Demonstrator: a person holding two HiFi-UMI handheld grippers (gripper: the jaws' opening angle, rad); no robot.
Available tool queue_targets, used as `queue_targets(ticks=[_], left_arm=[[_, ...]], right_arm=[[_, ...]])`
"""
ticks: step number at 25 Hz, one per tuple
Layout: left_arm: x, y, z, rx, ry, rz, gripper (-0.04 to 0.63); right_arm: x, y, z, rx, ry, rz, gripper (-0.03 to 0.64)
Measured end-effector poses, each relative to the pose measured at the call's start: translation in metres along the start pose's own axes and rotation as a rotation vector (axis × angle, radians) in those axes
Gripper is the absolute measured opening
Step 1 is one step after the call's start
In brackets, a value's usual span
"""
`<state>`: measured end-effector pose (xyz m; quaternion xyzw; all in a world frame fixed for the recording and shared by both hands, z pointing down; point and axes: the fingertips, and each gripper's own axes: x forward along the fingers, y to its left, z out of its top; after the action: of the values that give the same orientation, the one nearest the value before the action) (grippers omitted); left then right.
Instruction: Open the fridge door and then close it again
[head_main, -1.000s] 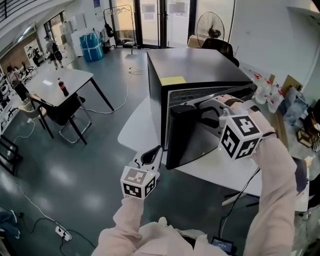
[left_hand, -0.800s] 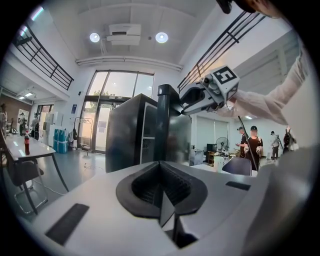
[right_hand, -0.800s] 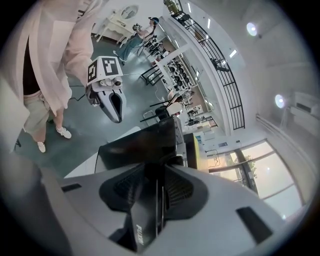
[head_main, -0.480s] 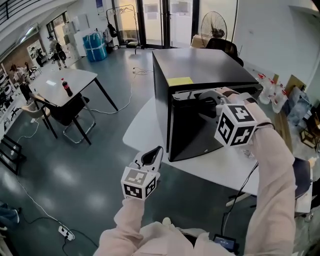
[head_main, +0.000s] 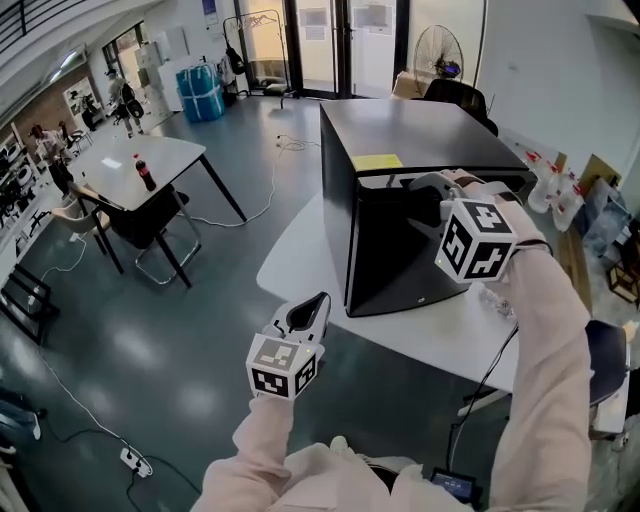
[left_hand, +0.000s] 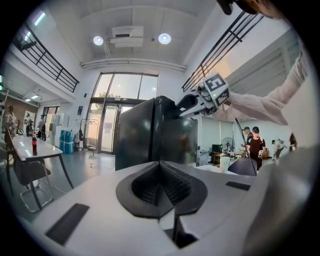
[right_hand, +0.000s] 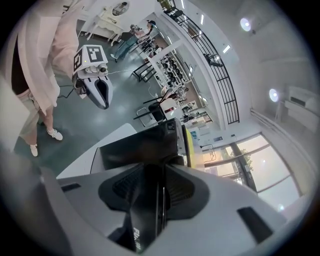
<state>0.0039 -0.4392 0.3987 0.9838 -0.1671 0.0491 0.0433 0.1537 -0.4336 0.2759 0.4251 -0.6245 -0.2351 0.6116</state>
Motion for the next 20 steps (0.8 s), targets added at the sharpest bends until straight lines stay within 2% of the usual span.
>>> queue_targets(ticks=[12, 14, 20], left_arm=[[-0.021, -0.004, -0.001, -0.002, -0.013, 0.005, 0.011], [-0.023, -0.006, -0.002, -0.004, -0.013, 0.004, 0.011], [-0.026, -0.009, 0.004, 0.005, -0.024, 0.007, 0.011]], right_arm=[[-0.002, 0.000, -0.004, -0.029, -0.024, -0.168, 0.141], [-0.004, 0.000, -0.008, -0.039, -0.014, -0.193, 0.161], [-0.027, -0.003, -0.008, 0.028, -0.081, -0.254, 0.173]])
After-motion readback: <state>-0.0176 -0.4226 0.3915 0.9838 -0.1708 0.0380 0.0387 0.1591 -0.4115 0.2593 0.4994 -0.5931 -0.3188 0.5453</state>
